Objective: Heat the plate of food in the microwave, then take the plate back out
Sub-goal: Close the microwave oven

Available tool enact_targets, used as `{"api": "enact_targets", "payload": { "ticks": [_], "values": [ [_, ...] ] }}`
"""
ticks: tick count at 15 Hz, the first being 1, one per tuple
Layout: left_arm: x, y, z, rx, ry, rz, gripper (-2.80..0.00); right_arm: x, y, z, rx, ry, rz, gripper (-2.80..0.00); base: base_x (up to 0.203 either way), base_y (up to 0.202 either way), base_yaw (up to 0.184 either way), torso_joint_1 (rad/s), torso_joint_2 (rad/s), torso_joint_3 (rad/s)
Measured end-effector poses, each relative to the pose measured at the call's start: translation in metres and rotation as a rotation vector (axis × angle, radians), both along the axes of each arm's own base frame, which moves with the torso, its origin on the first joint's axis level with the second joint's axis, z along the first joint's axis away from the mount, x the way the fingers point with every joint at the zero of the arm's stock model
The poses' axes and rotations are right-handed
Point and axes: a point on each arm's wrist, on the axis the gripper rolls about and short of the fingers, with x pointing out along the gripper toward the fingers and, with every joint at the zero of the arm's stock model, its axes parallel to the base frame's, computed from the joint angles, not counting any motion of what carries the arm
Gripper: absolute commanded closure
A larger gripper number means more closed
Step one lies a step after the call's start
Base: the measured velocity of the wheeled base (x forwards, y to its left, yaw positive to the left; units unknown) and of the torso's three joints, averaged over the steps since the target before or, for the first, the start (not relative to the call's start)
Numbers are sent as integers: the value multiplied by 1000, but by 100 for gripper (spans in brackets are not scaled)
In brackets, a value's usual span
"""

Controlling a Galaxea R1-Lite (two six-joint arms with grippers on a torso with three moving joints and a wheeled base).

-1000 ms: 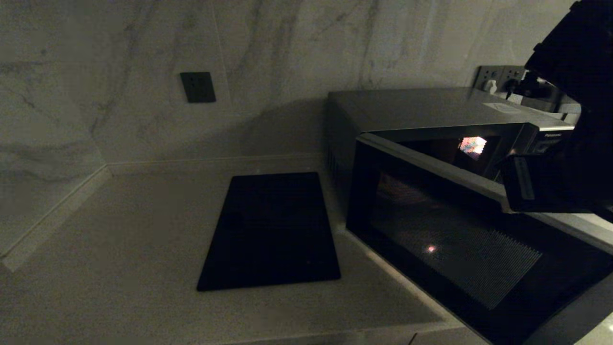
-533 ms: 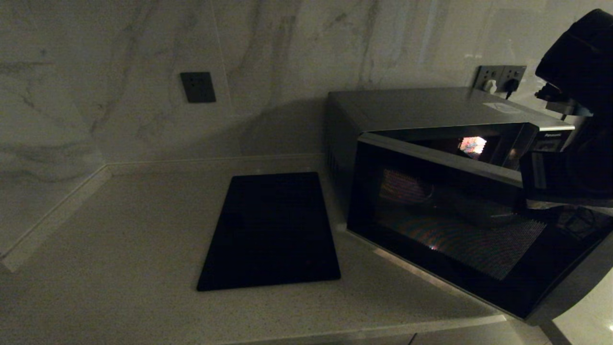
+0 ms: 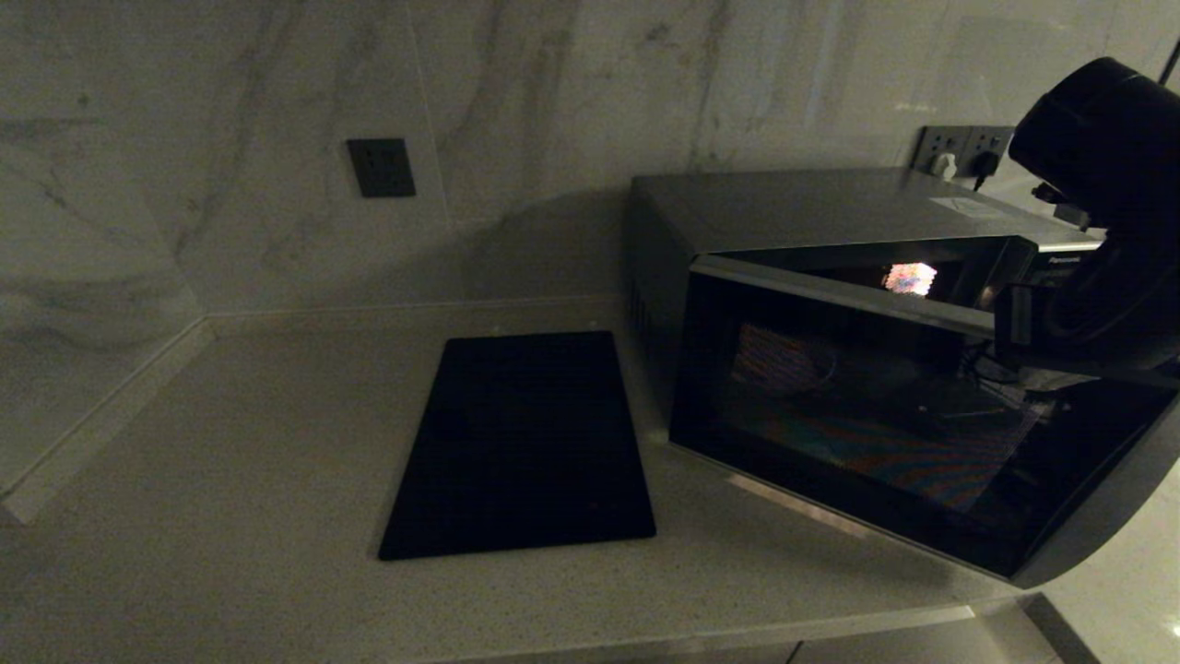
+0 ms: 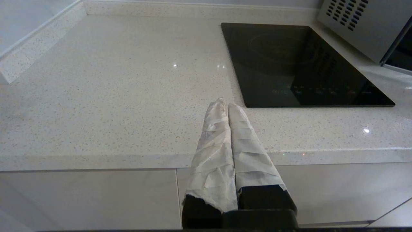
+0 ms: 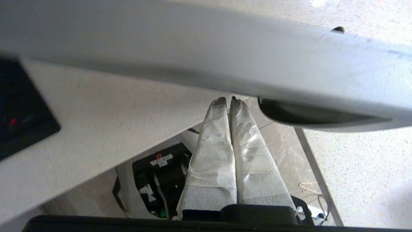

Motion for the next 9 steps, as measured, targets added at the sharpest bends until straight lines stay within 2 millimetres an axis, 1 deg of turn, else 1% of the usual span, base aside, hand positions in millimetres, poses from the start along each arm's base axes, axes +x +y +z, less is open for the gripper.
{"api": "enact_targets", "payload": {
  "ticks": [5,9],
  "values": [
    [0,0,0,-1,0,0,0,26,-14,-5,8,-33,-77,0,0,0,0,0,0,0],
    [0,0,0,0,0,0,0,46,-18,-6,27,-99,-107,0,0,0,0,0,0,0]
  ]
}}
